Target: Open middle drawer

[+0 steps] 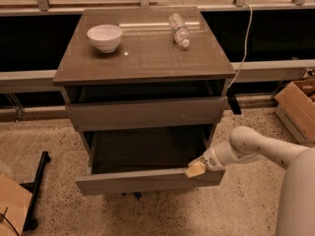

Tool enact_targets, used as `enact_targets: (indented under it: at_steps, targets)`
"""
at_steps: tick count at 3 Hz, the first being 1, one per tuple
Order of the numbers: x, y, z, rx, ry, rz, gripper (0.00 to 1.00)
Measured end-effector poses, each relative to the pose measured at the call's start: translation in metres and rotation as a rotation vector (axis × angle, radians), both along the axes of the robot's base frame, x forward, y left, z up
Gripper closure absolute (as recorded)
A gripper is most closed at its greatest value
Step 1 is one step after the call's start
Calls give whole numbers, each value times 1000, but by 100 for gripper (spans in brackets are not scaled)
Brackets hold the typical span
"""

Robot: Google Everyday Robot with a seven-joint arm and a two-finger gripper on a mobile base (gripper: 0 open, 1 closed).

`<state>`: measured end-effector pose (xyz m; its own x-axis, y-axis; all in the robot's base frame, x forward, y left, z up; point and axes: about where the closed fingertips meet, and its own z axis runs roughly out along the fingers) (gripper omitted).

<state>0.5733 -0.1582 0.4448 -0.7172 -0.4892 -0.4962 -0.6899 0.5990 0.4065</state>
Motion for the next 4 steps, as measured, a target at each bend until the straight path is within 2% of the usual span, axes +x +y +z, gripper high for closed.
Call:
enact_targets:
  at_steps: [2,3,4]
  targets:
    - [0,0,0,0,0,0,16]
    - [-10,-3,0,-1,22,-14,0]
    - [-10,-3,2,-1,22,-14,0]
